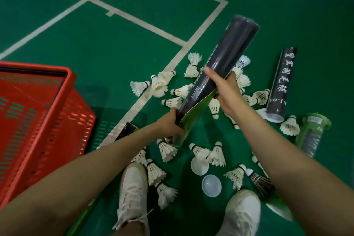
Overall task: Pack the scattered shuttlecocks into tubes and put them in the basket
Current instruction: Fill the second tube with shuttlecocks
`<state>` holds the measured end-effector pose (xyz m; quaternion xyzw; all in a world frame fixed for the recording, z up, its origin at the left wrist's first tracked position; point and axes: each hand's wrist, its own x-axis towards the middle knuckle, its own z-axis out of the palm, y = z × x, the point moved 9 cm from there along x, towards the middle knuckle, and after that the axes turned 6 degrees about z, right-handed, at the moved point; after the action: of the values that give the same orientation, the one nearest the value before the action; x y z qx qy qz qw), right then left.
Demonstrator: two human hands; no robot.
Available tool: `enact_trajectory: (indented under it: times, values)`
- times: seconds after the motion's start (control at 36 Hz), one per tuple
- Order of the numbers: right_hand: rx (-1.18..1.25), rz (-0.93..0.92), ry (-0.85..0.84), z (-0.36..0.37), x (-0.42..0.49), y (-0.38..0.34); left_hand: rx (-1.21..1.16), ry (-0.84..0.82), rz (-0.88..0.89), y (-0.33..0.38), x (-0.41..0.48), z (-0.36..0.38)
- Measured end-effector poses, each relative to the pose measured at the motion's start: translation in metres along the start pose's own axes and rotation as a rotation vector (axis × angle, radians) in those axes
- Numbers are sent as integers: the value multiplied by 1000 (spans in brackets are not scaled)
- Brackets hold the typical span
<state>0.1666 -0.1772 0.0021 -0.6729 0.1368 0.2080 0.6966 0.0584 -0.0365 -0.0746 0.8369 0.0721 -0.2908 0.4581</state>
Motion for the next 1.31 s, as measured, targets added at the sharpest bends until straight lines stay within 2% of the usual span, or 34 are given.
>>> enact_trajectory:
  times: [0.19, 0.36, 0.58, 0.86, 1.0, 1.14, 1.31]
  values:
    - [-238, -234, 55, -5, -39, -39, -282, 200, 318, 91, 1, -31]
    - [-357, -325, -50, -6, -73, -56, -360, 275, 496, 136, -20, -48]
    - [-439, -439, -160, -1, -113, -74, -323, 240, 567, 148, -53, -46]
    - [-497, -576, -243, 4, -144, -93, -238, 409, 771, 156, -94, -64]
    - [-525, -449, -249, -4, -123, -69, -4, 457, 781, 148, -87, -69]
    - [-602, -241, -252, -17, -80, -15, 110, 415, 750, 147, -59, -63]
    - [-618, -92, -181, -47, -29, 42, 313, 407, 652, 149, -15, -58]
